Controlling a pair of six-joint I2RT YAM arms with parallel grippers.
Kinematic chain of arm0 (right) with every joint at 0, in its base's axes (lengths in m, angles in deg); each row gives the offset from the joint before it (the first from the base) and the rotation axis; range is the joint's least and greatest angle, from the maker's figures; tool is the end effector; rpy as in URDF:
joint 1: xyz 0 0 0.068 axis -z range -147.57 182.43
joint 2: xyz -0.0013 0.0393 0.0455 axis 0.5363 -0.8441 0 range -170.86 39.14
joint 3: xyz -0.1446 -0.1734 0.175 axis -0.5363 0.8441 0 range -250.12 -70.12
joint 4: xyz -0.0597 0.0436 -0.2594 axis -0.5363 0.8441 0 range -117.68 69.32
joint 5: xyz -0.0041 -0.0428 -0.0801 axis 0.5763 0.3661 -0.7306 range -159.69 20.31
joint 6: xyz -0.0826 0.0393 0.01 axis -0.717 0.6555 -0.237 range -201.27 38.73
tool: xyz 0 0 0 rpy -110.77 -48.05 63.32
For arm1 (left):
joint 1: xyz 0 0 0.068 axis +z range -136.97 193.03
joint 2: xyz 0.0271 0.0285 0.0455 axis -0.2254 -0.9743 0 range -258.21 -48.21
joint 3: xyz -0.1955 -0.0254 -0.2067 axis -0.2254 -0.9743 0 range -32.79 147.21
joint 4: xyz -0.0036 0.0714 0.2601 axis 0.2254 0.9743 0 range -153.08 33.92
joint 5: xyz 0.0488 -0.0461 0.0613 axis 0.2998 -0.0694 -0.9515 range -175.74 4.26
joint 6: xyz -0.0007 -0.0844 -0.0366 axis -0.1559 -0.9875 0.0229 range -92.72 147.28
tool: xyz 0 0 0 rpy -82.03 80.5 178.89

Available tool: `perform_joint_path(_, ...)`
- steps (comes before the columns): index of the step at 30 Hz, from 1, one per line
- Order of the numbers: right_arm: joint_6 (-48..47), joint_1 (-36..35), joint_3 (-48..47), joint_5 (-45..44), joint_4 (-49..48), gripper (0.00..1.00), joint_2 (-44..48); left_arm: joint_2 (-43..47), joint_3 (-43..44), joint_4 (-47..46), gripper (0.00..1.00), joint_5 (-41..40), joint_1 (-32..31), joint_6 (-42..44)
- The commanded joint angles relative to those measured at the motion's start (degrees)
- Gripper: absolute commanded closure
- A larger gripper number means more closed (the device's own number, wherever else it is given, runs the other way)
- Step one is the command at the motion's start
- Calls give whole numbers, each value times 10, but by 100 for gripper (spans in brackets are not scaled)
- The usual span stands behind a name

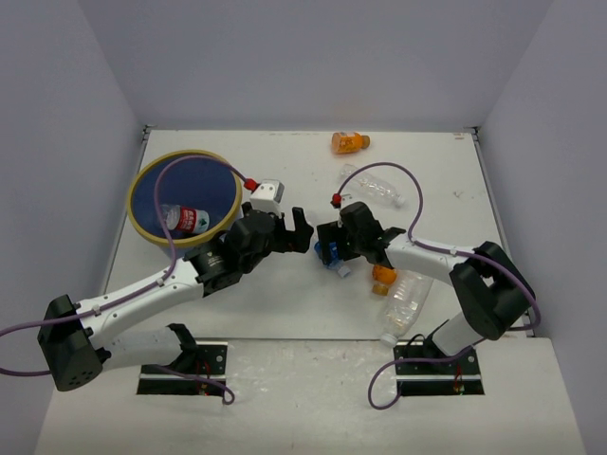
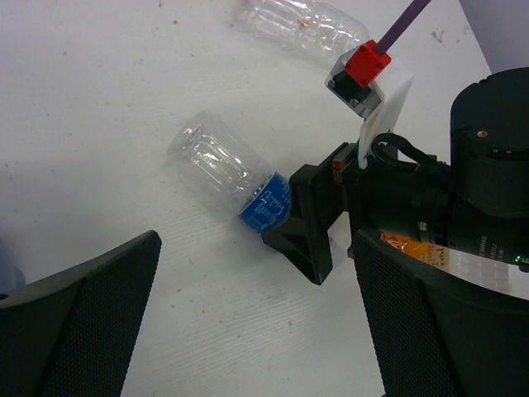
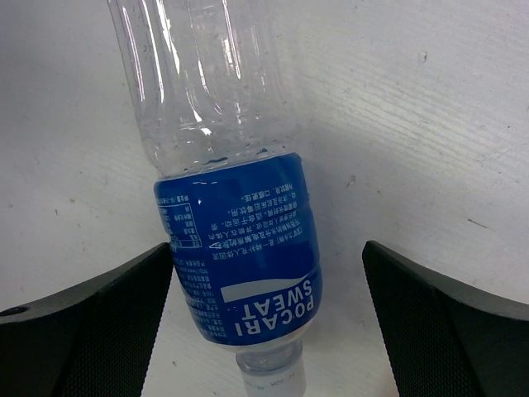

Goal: Put the plastic bottles in the bin

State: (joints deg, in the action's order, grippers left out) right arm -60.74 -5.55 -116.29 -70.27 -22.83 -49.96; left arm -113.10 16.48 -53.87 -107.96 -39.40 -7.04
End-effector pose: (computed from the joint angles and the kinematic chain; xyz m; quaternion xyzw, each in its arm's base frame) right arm 0.2745 0.2132 0.1458 -0.1396 0.9224 0.1719 0.3165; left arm 0.2074 -0.2184 0.2909 0.0276 0.8328 -0.2449 0.4956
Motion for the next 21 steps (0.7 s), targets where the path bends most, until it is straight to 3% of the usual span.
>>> perform_joint_path(1,5,-2,-4,-1,-28,5,6,7,-1,-26,0,2,0,-1)
perform_joint_path(4,2,-3,-2,18,-37,15,-2,9,-1,-26,0,3,0,-5)
perform_joint_path(8,0,-2,2,34,-44,45,1,11,-1,-26,0,5,0,-11)
perform_joint_path(10,-2,-2,5,36,-45,55,10,11,-1,-25,0,5,0,-12)
perform_joint_path(14,-7,-3,25,58,-74,66,64,8,0,-34,0,2,0,-15)
perform_joint_path(21,-11,-3,74,103,-118,71,174,-7,4,-41,0,5,0,-28)
